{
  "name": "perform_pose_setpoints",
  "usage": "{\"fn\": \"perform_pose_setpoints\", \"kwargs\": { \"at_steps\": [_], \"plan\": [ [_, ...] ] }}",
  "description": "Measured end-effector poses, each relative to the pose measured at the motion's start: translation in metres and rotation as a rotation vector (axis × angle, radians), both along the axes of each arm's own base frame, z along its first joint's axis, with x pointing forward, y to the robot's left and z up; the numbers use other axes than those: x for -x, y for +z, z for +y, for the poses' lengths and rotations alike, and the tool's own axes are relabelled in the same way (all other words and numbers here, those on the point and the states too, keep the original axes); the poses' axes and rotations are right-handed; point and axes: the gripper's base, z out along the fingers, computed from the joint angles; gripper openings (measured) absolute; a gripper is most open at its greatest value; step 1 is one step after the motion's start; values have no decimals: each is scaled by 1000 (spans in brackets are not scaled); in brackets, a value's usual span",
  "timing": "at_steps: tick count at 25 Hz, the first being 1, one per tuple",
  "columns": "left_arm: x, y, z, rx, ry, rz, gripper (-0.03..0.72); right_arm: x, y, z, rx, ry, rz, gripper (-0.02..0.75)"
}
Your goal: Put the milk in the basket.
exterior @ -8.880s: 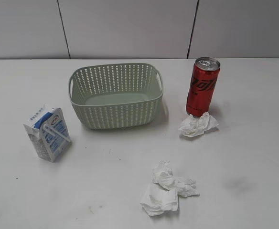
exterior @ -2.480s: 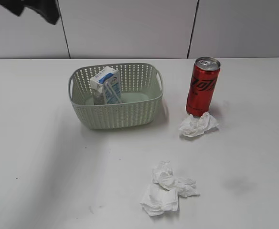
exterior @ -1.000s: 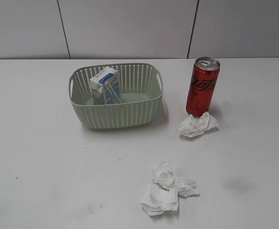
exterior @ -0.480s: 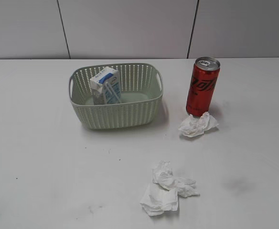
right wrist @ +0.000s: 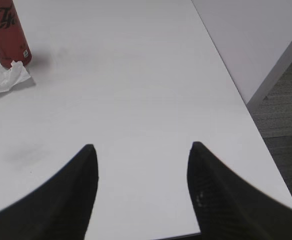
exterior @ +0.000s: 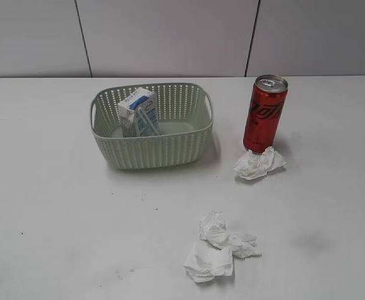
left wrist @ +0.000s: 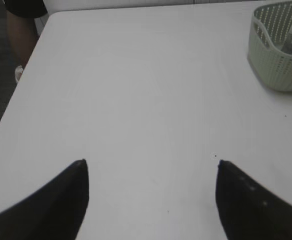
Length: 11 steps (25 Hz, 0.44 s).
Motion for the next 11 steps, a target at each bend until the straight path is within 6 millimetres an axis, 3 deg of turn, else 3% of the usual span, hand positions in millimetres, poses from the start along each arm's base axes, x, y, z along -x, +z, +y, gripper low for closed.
{"fn": "perform_pose_setpoints", "kwargs": {
  "at_steps": [11],
  "plan": [
    [13, 0, 0, 2, 10, -84, 587, 0, 0, 0, 0, 0, 0, 449]
  ]
}}
